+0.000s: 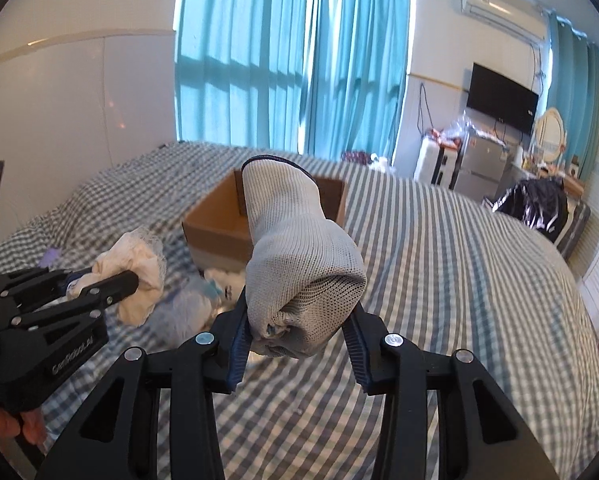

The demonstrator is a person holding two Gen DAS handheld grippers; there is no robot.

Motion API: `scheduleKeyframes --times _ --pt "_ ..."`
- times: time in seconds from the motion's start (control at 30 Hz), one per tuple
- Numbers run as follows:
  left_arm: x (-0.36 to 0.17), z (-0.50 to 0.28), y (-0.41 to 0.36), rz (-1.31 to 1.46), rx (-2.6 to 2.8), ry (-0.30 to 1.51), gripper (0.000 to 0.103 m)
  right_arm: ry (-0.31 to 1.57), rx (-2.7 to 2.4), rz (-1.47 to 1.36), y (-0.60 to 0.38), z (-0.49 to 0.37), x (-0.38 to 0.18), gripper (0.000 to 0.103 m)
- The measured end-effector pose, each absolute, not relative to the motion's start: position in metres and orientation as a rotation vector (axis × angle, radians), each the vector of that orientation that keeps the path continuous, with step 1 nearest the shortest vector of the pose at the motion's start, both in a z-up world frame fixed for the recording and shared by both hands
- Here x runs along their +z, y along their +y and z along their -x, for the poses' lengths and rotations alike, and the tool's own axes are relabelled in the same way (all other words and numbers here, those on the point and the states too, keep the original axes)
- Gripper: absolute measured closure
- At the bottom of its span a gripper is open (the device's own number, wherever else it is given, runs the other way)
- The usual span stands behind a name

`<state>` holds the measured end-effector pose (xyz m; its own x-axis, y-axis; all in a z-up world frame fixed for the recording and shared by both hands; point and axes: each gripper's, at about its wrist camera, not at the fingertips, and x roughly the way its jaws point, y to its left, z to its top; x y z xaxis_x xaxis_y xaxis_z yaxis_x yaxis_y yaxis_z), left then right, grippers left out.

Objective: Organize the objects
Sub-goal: 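Carry the lace cloth and grey sock into the box and open both tools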

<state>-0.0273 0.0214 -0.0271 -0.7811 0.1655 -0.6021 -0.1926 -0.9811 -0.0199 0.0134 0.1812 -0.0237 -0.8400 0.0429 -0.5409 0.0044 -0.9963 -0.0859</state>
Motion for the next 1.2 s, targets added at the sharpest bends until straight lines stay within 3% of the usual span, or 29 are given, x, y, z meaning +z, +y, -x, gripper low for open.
scheduleKeyframes --times 0.33,0.57,0.97,1.2 --pt "0.008 0.1 0.028 0.822 2.82 0.088 0.083 -0.157 3.065 0.81 0.175 0.055 0.024 0.062" --pt "0.007 0.172 0.035 0.806 2.83 0.096 0.083 -0.133 3.079 0.795 0.186 0.126 0.027 0.062" --pt "-0.057 0.253 0.055 0.928 2.785 0.132 0.083 0.006 3.067 1.02 0.2 0.242 -0.038 0.062" --pt "-0.092 0.266 0.06 0.991 2.747 0.179 0.082 0.042 3.026 1.172 0.213 0.259 -0.096 0.061"
